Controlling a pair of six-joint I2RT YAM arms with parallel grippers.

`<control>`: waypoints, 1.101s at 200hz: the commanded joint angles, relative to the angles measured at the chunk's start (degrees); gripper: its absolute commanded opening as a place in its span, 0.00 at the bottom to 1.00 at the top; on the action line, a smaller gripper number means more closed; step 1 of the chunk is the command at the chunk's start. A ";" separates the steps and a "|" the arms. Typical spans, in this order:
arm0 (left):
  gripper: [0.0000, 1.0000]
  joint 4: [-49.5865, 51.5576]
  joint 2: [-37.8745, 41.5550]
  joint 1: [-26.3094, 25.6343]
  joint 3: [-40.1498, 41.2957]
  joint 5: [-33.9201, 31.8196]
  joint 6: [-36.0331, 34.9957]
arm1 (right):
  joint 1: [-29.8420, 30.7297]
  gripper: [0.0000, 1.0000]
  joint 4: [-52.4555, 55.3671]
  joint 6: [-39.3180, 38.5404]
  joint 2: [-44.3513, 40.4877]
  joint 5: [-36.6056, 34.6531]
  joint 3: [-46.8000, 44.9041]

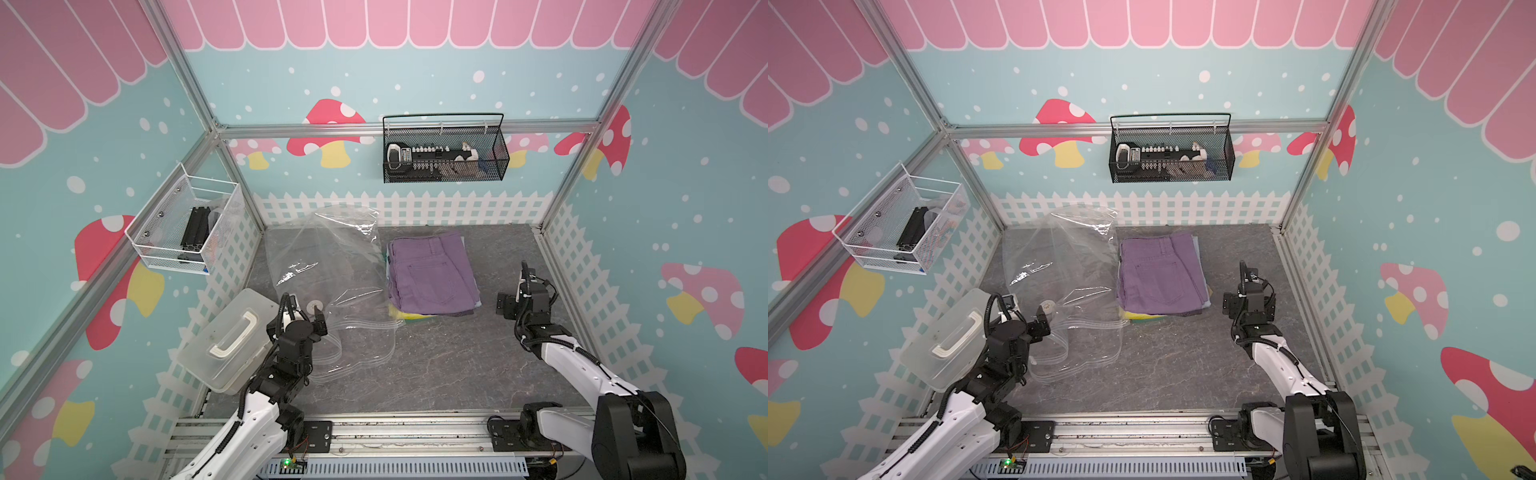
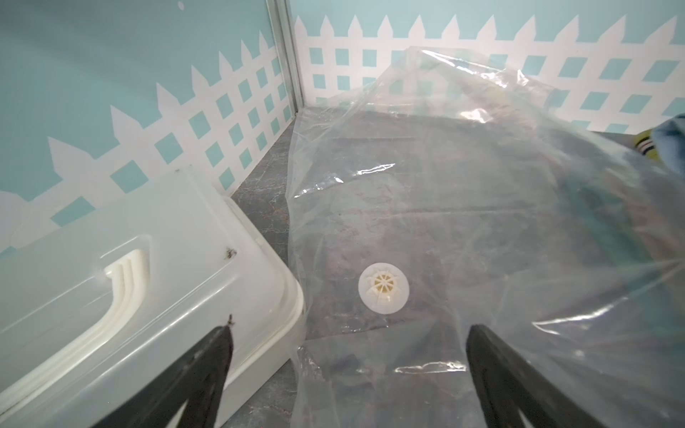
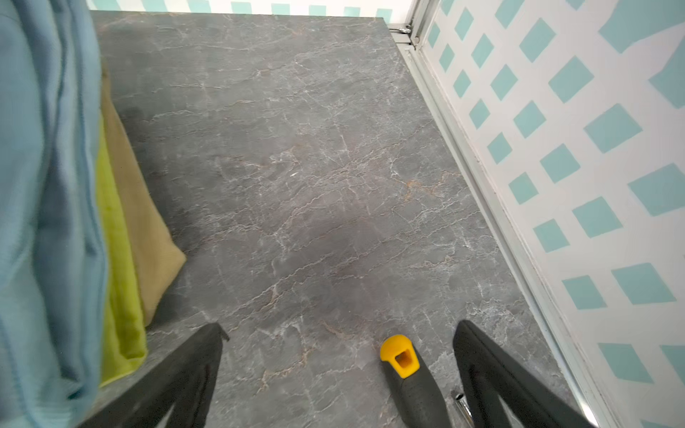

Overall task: Take the trousers out of the vacuum bag
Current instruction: Reset both arms

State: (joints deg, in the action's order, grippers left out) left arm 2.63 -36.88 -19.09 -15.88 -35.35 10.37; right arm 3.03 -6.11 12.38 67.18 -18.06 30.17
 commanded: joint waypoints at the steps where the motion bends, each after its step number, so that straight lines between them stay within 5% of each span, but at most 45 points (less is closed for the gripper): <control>1: 0.99 -9.33 -1.34 2.44 1.77 4.36 -3.27 | -0.92 0.99 -9.35 -1.04 2.02 -0.69 -1.43; 47: 0.99 -22.12 -6.28 4.58 6.49 6.71 -5.79 | -1.00 0.99 -25.37 -1.51 4.75 -3.88 -7.20; 94: 0.99 -28.61 -10.15 6.64 7.07 10.32 -6.68 | -1.76 0.99 -30.51 -3.17 10.51 -2.98 -6.88; 220: 0.99 -53.52 -36.49 8.76 1.72 16.53 -13.32 | -3.47 0.99 -49.89 -5.60 15.99 1.98 -13.74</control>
State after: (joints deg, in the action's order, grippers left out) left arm -41.50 -69.01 -11.46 -11.60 -21.58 -0.43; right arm -0.34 -49.47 8.80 81.25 -18.57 16.93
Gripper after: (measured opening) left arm 0.988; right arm 0.986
